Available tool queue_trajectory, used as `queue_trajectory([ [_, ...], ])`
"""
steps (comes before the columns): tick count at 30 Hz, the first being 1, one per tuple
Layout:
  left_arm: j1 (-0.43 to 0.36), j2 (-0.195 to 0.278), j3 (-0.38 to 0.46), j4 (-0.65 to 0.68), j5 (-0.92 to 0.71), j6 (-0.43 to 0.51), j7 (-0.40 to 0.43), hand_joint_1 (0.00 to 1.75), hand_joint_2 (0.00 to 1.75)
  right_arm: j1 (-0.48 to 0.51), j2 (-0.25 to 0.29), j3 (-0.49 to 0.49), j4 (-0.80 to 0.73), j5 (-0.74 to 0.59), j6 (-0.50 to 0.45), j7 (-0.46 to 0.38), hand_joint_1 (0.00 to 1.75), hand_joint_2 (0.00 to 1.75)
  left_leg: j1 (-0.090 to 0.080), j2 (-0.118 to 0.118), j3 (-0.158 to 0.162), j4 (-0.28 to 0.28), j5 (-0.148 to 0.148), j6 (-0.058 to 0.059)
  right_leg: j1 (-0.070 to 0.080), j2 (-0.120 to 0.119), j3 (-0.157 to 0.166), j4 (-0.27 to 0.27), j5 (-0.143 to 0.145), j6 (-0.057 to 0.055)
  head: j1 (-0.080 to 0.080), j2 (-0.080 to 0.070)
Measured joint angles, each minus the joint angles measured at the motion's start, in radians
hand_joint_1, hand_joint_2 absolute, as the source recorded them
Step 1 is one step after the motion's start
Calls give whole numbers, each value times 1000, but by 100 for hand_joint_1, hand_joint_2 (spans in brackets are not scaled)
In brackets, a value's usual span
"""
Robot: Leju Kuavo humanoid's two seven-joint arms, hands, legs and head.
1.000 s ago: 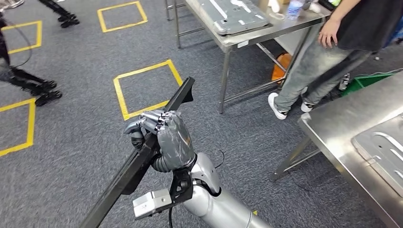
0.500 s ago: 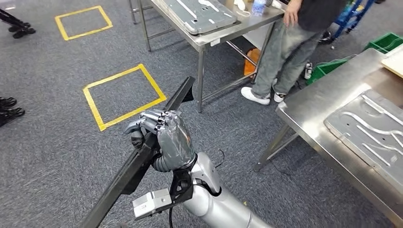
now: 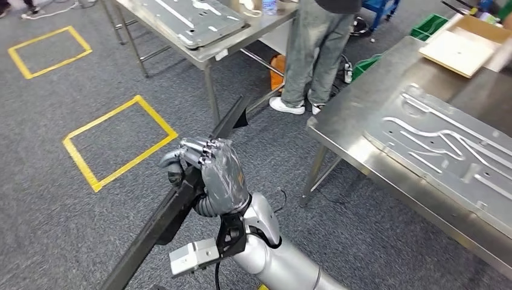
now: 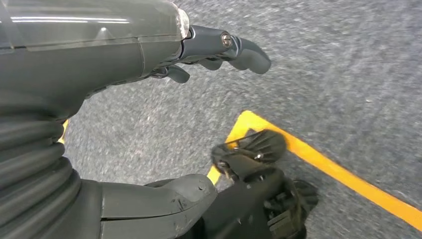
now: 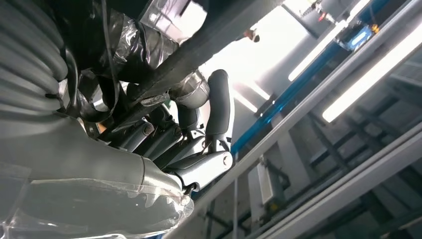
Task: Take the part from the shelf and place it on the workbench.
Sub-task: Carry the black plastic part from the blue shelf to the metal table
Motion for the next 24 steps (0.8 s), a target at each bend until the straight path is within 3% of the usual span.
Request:
queue_trajectory([
  [2,5,1,0,0,1,0,0,0,175,-1,1,0,0,0,1,1,175,175,1,-32,-71,136,-57,-3,-1,28,0,1,0,-3,0,0],
  [3,8,2,0,0,2,-1,0,0,175,1,1,0,1,0,1,1,175,175,1,-35,-98,182,-65,-3,-1,42,1,2,0,-3,0,0],
  [4,11,3,0,0,3,-1,0,0,175,2,1,0,1,0,1,1,175,175,1,-36,-111,192,-53,-2,0,57,1,4,-1,-3,0,0],
  [6,13,6,0,0,6,-2,0,0,175,2,1,0,2,0,1,2,175,175,1,-48,-83,99,24,2,-1,85,3,10,-4,1,0,0],
  [8,11,7,1,0,6,-4,0,0,175,1,1,0,1,1,1,2,175,175,3,-85,-33,-31,87,7,-1,108,0,22,-11,10,0,0],
  [10,9,8,2,0,6,-6,0,0,175,1,1,0,1,5,0,3,175,175,1,-105,-13,-80,96,12,-3,127,-9,30,-14,20,0,0],
  [12,8,7,3,0,6,-8,0,0,175,2,1,0,0,9,0,4,175,175,1,-88,-11,-85,97,20,-7,142,-14,32,-13,30,0,0],
  [13,6,6,3,0,6,-9,-1,0,175,2,0,0,-1,11,0,4,175,175,2,-78,-9,-89,100,27,-6,134,-18,40,-19,35,0,0],
  [14,4,6,4,0,6,-9,-1,0,175,2,-2,0,-1,12,-1,5,175,175,4,-68,-7,-94,102,33,-4,112,-29,65,-36,41,1,0],
  [16,1,6,4,0,6,-9,-2,0,175,2,-4,0,-3,14,-2,6,175,175,2,-47,-5,-100,104,44,-4,53,-78,169,-95,51,4,0],
  [17,1,6,5,0,5,-9,-2,0,175,2,-4,0,-3,14,-2,6,175,175,1,-35,-5,-100,103,47,-7,34,-112,238,-127,55,4,0],
  [19,2,7,6,0,4,-8,-2,0,175,4,-5,0,-3,15,-2,6,175,175,-1,-9,-4,-98,99,49,-13,25,-156,321,-148,60,5,0],
  [20,2,7,6,0,4,-8,-2,0,175,5,-6,0,-3,15,-2,7,175,175,-1,3,-3,-97,97,48,-14,23,-151,307,-129,61,5,0],
  [21,1,7,7,0,3,-8,-2,0,175,5,-6,0,-3,15,-2,8,175,175,-1,13,0,-96,94,47,-14,17,-125,254,-94,58,5,0],
  [22,0,7,7,0,3,-8,-2,0,175,4,-6,0,-4,16,-2,8,175,175,-2,23,4,-95,91,45,-11,3,-86,179,-55,52,5,0],
  [24,0,4,7,0,1,-8,-2,0,175,3,-6,0,-6,17,-2,10,175,175,-7,40,11,-95,85,40,1,-36,-23,56,-13,35,4,0],
])
